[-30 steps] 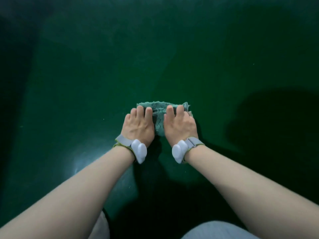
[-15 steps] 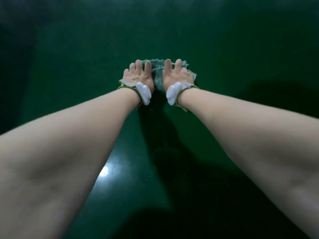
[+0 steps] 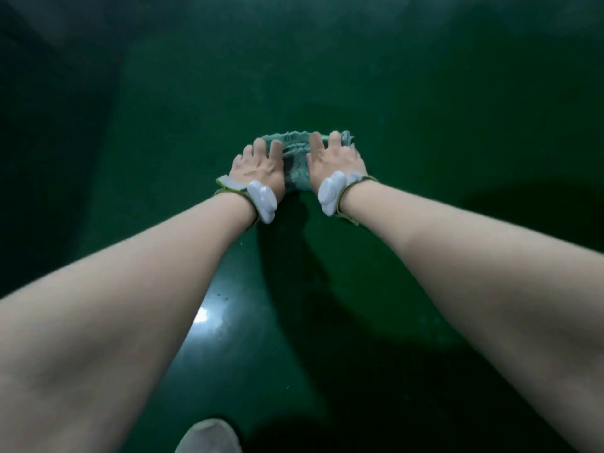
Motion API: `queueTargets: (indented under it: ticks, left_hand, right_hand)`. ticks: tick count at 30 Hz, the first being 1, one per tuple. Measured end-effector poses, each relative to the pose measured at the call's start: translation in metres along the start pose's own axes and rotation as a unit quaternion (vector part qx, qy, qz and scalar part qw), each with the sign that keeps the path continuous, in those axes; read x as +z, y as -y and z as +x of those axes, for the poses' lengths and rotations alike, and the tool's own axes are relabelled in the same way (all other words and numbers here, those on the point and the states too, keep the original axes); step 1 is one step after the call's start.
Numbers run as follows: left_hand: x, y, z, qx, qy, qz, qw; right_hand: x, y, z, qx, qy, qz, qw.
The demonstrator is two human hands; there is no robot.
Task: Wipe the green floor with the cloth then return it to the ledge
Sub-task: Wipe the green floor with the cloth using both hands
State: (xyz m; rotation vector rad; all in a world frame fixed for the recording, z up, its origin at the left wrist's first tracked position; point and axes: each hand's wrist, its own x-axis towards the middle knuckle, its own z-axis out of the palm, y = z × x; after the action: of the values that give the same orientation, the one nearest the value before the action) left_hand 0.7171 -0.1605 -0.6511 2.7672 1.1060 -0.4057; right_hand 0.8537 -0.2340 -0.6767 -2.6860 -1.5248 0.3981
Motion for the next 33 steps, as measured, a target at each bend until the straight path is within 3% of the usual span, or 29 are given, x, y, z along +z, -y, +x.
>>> queueTargets:
  ticks: [6, 16, 20, 26, 33]
  left_hand:
    - [0.044, 0.012, -0.082, -0.010, -0.060, 0.008, 0.998]
    - [0.090, -0.003, -0.186, -0.034, -0.046, -0.005, 0.998]
    - [0.092, -0.008, -0.175, -0.012, -0.071, 0.059, 0.996]
    - [0.088, 0.000, -0.138, -0.009, -0.153, 0.042, 0.987]
    - [0.044, 0.031, -0.033, -0.078, -0.044, 0.070, 0.994]
  right_hand:
    - [0.030, 0.028, -0.099, -0.025, -0.020, 0.015, 0.999]
    - [0.063, 0.032, -0.200, -0.085, -0.061, -0.021, 0.994]
    - [0.066, 0.024, -0.191, -0.120, -0.078, -0.077, 0.987]
    - [0.059, 0.017, -0.142, -0.157, -0.091, -0.071, 0.981]
    - [0.042, 0.038, -0.038, -0.107, -0.100, -0.048, 0.988]
